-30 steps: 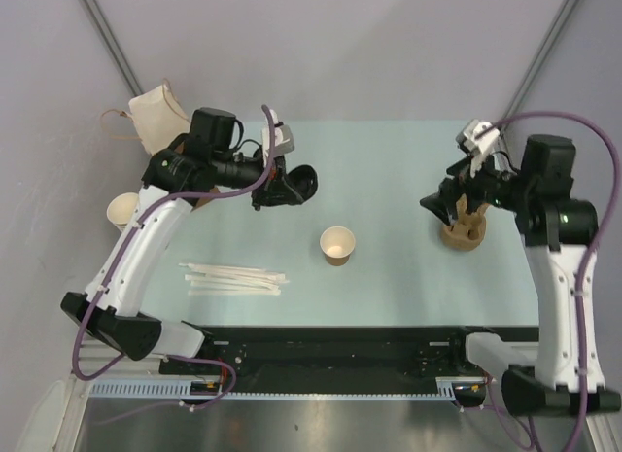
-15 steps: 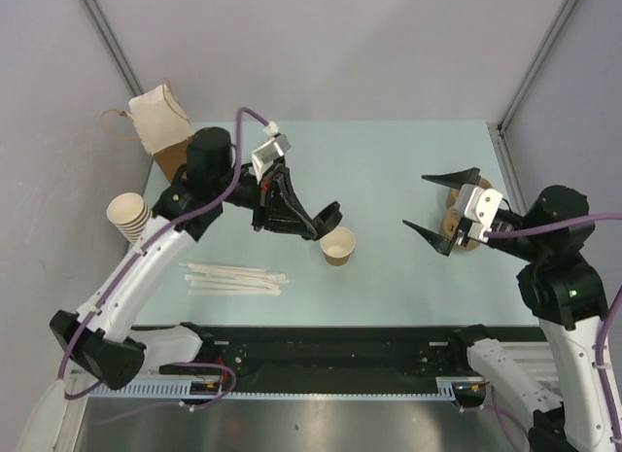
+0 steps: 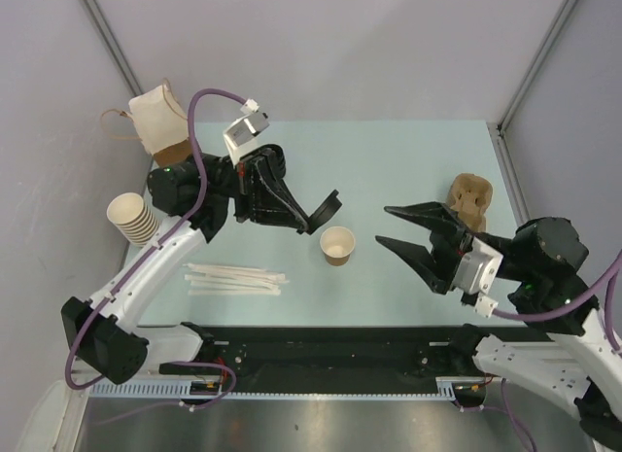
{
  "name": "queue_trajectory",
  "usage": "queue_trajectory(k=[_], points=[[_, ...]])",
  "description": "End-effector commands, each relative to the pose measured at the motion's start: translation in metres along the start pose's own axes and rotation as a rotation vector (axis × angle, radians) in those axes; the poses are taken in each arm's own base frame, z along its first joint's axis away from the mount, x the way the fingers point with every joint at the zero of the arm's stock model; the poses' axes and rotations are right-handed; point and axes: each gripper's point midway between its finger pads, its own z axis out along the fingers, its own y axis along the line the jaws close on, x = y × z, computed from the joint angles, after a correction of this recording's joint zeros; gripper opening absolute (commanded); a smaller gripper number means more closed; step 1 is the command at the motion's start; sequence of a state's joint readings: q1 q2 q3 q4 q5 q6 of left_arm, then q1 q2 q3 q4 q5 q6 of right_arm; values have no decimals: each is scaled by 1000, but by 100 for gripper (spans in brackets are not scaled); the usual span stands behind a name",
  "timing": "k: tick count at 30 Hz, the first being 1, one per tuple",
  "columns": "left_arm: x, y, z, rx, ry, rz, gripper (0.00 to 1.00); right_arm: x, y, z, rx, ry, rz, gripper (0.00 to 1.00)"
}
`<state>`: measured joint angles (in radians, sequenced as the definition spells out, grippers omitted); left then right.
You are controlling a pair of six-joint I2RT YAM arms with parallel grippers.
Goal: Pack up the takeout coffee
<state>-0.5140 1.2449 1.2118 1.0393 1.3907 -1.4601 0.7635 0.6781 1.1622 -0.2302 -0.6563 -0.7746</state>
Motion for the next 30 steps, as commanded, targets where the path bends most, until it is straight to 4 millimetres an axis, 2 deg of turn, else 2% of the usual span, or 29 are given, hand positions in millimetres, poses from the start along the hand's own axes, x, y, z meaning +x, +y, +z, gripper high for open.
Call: queue_trajectory(k=[1,2,3,4,5,7,8,11,22,30], points=[[-10,-15,2,31,-24,46,0,-16,-14,21,82,-39,-182,52],[-10,-16,2,32,-24,46,0,-17,-7,28,64,-50,-197,50],[-10,-17,2,33,-24,44,0,-13,-9,31,95,-27,-215,49],[-9,-17,3,37,-21,48,0,-21,-1,38,85,-57,-257,48],[-9,-18,3,38,-24,49,0,-22,-4,41,108,-61,-282,47],[-7,-21,3,42,-22,50,0,-15,6,47,85,-57,-309,47],[-7,-22,3,43,-20,53,0,-23,0,49,115,-89,-331,46],[-4,-24,3,46,-18,51,0,-23,-1,55,143,-92,-356,45],[0,-25,3,52,-8,40,0,-27,-9,49,205,-86,-427,42],[5,-24,8,67,15,29,0,-21,-9,50,199,-55,-475,38]])
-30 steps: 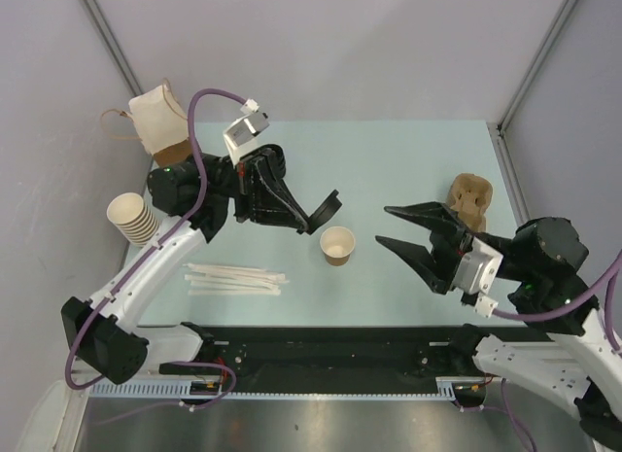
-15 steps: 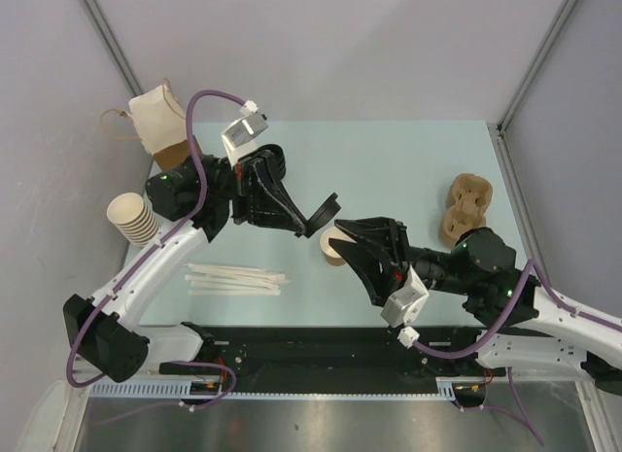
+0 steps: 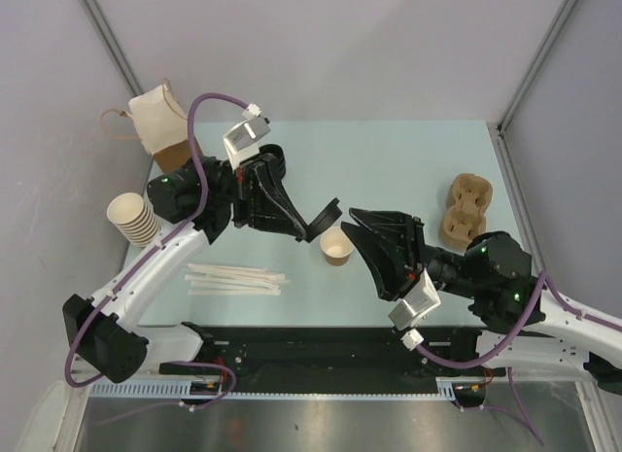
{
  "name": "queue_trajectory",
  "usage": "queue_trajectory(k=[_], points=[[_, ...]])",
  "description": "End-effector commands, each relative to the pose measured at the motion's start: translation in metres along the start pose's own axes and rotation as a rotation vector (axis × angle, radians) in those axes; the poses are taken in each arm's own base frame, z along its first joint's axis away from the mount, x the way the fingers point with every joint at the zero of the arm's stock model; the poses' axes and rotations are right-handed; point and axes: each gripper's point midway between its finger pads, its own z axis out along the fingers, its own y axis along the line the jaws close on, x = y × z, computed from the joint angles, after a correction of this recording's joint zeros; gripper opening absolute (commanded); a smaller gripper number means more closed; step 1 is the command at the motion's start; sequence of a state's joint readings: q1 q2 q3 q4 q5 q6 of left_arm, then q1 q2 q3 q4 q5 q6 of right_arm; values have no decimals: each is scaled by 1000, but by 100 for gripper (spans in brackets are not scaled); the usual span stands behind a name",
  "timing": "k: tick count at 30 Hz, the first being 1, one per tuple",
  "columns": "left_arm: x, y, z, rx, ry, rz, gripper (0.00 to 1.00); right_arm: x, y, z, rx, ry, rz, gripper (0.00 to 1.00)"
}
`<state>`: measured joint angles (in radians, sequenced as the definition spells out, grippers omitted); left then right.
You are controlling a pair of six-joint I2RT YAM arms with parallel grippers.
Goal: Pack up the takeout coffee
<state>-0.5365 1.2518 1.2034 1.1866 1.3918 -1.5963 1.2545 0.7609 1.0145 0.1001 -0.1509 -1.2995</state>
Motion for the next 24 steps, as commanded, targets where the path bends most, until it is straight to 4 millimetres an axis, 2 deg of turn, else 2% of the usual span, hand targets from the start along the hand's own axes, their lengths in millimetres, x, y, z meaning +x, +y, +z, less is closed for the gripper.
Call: queue_trajectory(k=[1,15,24], points=[[1,-10,5,25,6,37,0,-1,-15,0,61,5,-61,38],[4,-16,10,46,23,37,0,4,-14,6,68,20,-99,33],[7,-15,13,59,31,28,0,-4,-8,8,42,-22,-95,29]])
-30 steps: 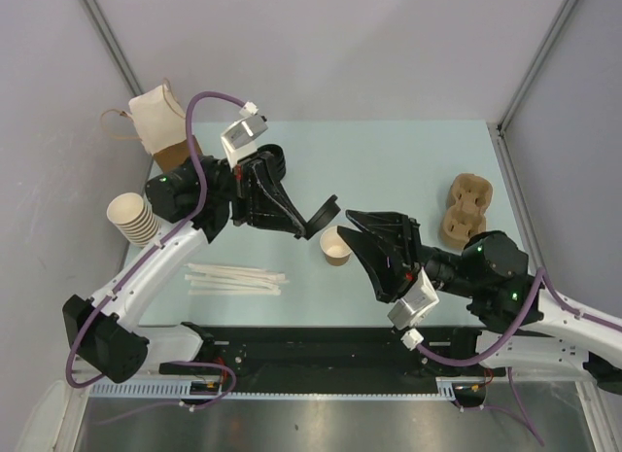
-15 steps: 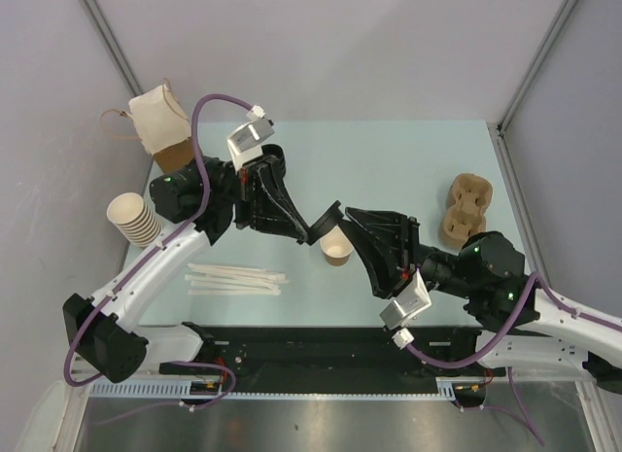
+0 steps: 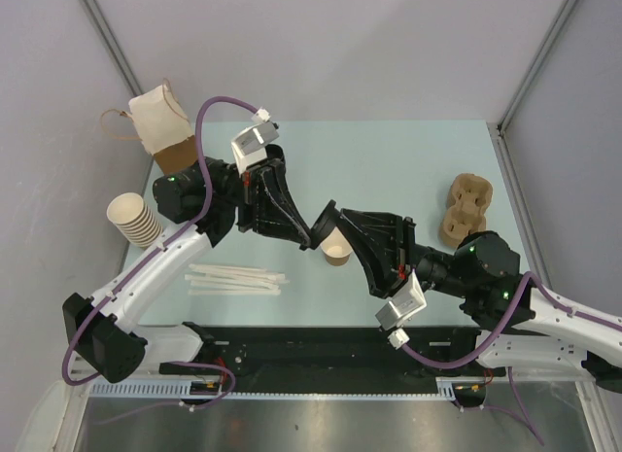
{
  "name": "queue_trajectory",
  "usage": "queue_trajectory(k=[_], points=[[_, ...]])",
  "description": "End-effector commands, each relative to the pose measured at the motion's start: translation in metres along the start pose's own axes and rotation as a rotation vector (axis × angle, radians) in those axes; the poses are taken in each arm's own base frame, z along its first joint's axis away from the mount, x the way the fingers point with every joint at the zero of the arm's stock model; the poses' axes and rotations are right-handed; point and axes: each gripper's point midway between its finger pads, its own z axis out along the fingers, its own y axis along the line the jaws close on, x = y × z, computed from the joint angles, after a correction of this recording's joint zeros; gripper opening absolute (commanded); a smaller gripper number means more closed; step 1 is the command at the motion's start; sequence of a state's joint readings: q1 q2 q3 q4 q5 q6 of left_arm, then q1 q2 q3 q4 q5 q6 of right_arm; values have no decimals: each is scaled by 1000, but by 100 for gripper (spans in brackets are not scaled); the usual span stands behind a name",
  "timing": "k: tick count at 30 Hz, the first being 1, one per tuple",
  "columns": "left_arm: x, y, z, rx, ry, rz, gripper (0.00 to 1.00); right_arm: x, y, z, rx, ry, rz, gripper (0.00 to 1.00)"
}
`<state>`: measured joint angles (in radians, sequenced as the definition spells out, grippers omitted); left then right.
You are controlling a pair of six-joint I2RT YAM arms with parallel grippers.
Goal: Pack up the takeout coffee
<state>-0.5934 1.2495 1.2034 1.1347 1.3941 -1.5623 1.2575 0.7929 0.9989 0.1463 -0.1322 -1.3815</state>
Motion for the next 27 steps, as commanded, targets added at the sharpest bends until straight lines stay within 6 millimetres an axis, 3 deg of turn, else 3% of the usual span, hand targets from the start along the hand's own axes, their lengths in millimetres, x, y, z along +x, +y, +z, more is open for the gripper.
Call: queue_trajectory(k=[1,10,13,18,19,22,24,27], points=[[1,-9,3,18,6,51,0,-9,-8,0,29,-41,-7,30],[2,-10,3,20,10,51,0,-8,-7,1,27,-36,-1,29],[3,-10,4,23,15,48,0,-9,-8,1,31,-37,-4,25],[5,-8,4,20,17,38,0,-10,-8,0,28,-45,-9,0],[5,-4,4,11,19,22,2,-11,-8,0,27,-47,-7,0],[4,11,3,-34,19,-15,41,-6,-7,-3,24,-20,24,0],[-4,18,-5,-84,-2,1,81,0,-5,-6,23,15,68,0],[-19,32,-22,-187,-50,40,89,11,-6,-12,9,85,124,0]])
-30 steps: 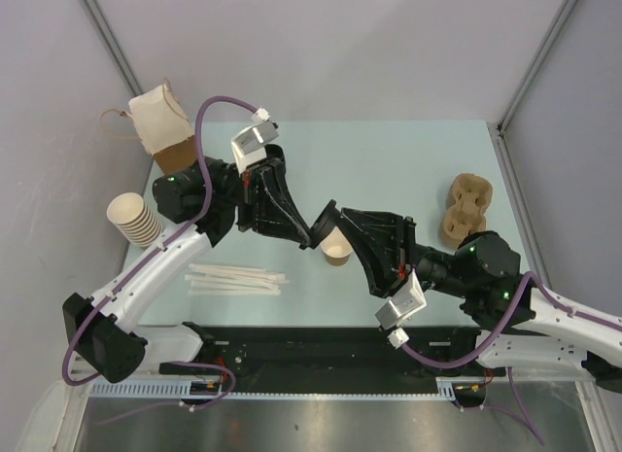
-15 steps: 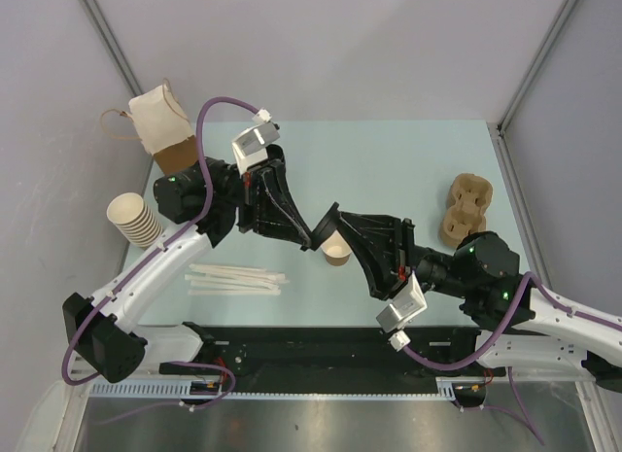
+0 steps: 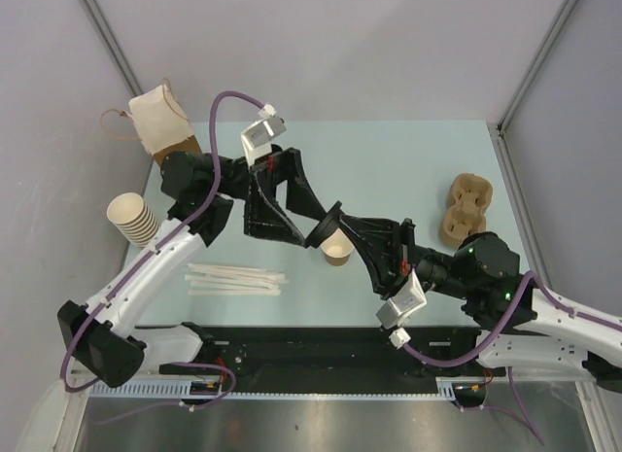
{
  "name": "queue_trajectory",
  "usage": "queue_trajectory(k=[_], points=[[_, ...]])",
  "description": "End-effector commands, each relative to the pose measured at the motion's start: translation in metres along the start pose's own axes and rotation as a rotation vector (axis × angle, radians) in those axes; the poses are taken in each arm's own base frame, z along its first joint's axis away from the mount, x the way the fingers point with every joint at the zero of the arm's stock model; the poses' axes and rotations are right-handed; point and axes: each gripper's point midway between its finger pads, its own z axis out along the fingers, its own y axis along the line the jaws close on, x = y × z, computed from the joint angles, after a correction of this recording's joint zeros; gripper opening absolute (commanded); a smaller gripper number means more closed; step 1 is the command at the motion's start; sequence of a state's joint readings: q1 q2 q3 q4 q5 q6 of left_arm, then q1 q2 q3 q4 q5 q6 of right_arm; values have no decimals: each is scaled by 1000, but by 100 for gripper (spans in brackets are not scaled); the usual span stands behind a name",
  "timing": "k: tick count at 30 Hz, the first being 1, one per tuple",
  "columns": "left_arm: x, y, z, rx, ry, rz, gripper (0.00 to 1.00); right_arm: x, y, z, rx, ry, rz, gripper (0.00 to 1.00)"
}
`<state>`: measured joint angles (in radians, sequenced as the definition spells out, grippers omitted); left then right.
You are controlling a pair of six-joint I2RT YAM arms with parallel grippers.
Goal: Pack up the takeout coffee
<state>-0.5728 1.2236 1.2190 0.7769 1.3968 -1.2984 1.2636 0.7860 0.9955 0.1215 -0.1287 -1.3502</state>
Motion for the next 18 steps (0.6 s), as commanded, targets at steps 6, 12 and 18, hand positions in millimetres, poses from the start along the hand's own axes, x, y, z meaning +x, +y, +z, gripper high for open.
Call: queue_trajectory(k=[6,12,18], points=[[-45,53,-57,-474,-140,286,96,58,12,-25,-96,327,328,0],[-44,96,-121,-1009,-175,319,100,110,45,-50,-190,620,614,0],[-34,120,-176,-1343,-244,201,100,158,85,-80,-272,882,961,0]])
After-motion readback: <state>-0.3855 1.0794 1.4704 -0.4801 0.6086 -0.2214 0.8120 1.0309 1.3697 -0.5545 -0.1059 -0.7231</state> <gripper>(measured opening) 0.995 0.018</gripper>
